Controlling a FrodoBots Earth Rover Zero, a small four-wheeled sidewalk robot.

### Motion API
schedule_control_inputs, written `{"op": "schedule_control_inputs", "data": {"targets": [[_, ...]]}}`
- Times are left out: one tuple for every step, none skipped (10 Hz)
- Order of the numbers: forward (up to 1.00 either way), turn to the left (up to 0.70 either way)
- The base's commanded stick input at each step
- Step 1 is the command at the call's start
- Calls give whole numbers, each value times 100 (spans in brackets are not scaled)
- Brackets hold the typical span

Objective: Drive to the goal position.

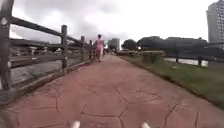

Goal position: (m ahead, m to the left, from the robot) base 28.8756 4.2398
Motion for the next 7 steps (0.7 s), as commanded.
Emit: {"op": "schedule_control_inputs", "data": {"targets": [[70, 0], [70, 0], [70, 0], [70, 0], [70, 0], [70, 0], [70, 0]]}}
